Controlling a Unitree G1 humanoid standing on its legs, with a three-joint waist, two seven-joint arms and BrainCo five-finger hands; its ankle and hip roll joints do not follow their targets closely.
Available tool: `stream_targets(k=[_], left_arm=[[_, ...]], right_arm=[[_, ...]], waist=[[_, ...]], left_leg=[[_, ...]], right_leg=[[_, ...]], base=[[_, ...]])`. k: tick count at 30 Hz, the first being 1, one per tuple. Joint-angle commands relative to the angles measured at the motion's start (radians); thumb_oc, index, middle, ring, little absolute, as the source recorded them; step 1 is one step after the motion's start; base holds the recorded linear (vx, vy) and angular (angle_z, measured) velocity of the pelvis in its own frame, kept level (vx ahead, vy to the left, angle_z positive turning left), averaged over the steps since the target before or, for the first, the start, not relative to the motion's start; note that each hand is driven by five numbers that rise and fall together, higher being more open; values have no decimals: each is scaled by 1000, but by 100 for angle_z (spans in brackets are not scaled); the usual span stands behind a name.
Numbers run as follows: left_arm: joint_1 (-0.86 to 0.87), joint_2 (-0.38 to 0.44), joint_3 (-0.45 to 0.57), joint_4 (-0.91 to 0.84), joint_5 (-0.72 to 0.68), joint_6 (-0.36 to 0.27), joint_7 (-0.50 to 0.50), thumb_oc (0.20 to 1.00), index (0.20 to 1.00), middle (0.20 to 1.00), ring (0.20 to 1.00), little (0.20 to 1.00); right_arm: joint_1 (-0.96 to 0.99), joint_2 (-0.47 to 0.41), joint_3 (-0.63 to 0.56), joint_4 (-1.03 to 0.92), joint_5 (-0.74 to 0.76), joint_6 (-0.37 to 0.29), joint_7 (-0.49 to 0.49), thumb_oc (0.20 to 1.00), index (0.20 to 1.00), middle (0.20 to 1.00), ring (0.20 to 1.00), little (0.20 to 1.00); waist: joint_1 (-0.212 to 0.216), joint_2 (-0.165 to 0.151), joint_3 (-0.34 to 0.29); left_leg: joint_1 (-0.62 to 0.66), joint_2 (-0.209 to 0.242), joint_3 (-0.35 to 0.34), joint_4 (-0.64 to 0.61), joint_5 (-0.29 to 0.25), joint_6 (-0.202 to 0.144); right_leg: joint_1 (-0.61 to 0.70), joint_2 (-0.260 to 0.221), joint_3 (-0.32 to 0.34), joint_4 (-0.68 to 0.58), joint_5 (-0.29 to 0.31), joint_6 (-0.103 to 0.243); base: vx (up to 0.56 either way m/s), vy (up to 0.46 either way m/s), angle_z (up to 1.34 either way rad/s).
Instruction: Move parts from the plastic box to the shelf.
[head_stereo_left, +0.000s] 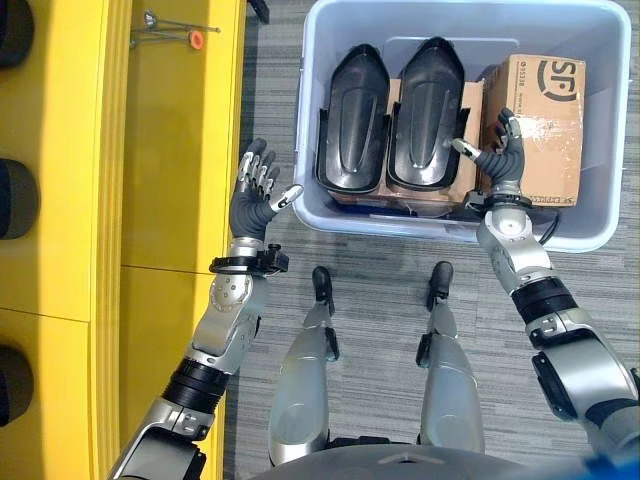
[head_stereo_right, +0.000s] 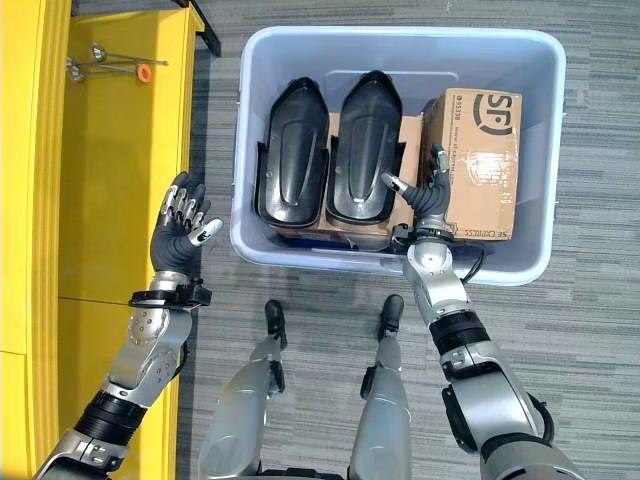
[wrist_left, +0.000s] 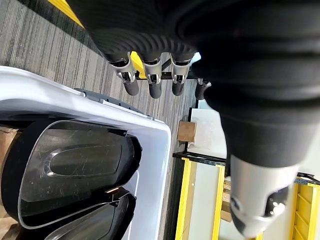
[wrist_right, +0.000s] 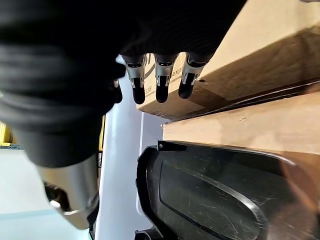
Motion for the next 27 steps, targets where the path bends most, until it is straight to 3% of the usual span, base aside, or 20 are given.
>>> stream_targets(k=[1, 10, 27], left_arm=[[6, 73, 0, -106, 41, -68, 25, 1000, 1000, 1000, 1000, 1000], [-15, 76, -15, -96, 44, -74, 41, 1000, 1000, 1000, 1000, 1000], [-54, 73, -37, -90, 51, -87, 70, 1000, 1000, 1000, 1000, 1000]], right_arm=[[-68, -32, 12, 9, -5, -35, -13, 1000, 1000, 1000, 1000, 1000], [-153, -34, 42, 203, 28, -22, -13, 1000, 1000, 1000, 1000, 1000], [-259, -43, 110, 396, 27, -4, 1, 1000, 1000, 1000, 1000, 1000]], waist=[[10, -14, -19], [21, -5, -4], [32, 7, 23]], left_leg=[[-83, 55, -44, 97, -3, -28], [-107, 53, -46, 101, 1, -30], [-143, 49, -53, 108, -1, -26]], right_leg=[[37, -96, 21, 140, -58, 59], [11, -92, 23, 145, -58, 56], [-14, -88, 13, 152, -62, 52]], base=[[0, 0, 0], [-1, 2, 1], [2, -1, 0]])
